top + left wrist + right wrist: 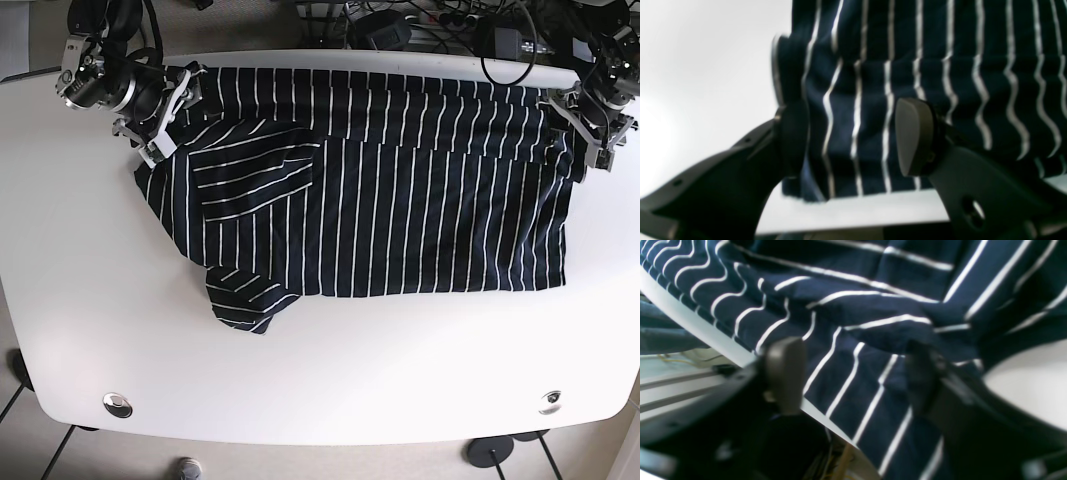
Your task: Fold the T-shirt properly
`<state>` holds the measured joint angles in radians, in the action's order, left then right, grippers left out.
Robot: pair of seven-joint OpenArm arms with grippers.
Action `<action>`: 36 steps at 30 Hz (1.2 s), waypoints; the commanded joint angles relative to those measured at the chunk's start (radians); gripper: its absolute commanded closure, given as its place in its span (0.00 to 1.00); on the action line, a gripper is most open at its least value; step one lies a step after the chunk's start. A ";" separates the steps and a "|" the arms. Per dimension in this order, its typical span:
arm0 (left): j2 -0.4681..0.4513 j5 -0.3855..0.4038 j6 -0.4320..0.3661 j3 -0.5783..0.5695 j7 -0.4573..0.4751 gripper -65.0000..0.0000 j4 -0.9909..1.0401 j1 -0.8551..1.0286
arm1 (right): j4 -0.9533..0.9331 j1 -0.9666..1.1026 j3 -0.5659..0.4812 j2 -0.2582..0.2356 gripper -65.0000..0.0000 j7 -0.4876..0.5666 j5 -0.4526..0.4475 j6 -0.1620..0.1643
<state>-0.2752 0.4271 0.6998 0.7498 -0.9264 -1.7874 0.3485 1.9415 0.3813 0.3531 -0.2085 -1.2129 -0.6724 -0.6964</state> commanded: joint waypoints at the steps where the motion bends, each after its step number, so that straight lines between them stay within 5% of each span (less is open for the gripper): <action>1: -0.022 0.008 -0.002 0.001 0.013 0.40 0.022 0.001 | -0.038 -0.006 -0.012 -0.010 0.56 0.018 -0.010 -0.002; 4: -0.025 0.005 -0.002 0.004 0.013 0.40 0.084 -0.055 | -0.129 -0.015 -0.029 -0.012 0.74 0.034 -0.010 -0.002; 12: -0.062 -0.167 -0.002 0.004 0.013 0.41 0.243 -0.096 | -0.278 -0.025 -0.033 -0.061 0.75 0.166 0.024 -0.002; 18: -0.149 -0.161 -0.002 0.067 0.014 0.46 0.317 -0.099 | -0.282 -0.041 -0.032 -0.044 0.75 0.244 0.220 -0.002; 26: -0.255 -0.161 -0.002 0.099 0.036 0.53 0.401 -0.190 | -0.264 -0.060 -0.030 -0.049 0.75 0.242 0.236 -0.002; 32: -0.167 -0.099 -0.002 0.178 0.036 0.52 0.206 -0.182 | -0.109 -0.018 -0.027 -0.039 0.76 0.242 0.236 -0.002; 36: -0.123 -0.089 -0.002 0.093 0.036 0.52 0.194 -0.180 | 0.028 0.009 -0.025 -0.038 0.76 0.242 0.234 -0.002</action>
<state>-0.3824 0.3172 0.6968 0.8337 -0.9058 -1.5715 0.1753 1.9537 0.3901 0.3206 -0.2390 -0.9863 -0.4274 -0.6991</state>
